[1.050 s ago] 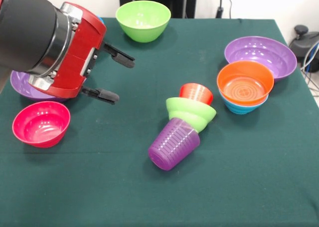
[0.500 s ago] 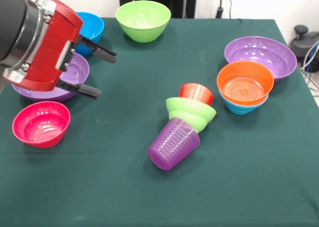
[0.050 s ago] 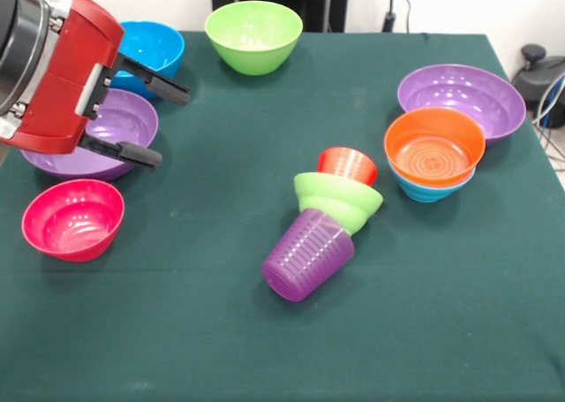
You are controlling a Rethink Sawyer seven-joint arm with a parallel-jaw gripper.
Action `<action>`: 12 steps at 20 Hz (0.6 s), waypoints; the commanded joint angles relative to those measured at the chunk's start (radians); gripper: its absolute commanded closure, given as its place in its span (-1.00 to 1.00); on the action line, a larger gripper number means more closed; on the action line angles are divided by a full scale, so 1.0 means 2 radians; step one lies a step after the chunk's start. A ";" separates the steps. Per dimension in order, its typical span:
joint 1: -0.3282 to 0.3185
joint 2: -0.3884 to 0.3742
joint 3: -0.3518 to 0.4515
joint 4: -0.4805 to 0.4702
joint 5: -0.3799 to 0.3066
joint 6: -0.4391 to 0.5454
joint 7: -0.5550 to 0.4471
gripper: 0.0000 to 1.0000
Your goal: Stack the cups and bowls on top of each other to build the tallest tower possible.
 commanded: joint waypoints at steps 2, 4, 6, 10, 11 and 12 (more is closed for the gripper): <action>0.010 -0.008 -0.072 -0.009 -0.001 -0.051 0.033 -1.00; 0.010 -0.007 -0.075 -0.006 0.005 -0.055 0.039 -1.00; 0.009 -0.008 -0.081 0.001 0.014 -0.060 0.048 -1.00; 0.008 -0.012 -0.097 0.017 0.036 -0.071 0.068 -1.00; 0.008 -0.013 -0.101 0.020 0.042 -0.075 0.074 -1.00; 0.006 -0.015 -0.108 0.028 0.052 -0.082 0.084 -1.00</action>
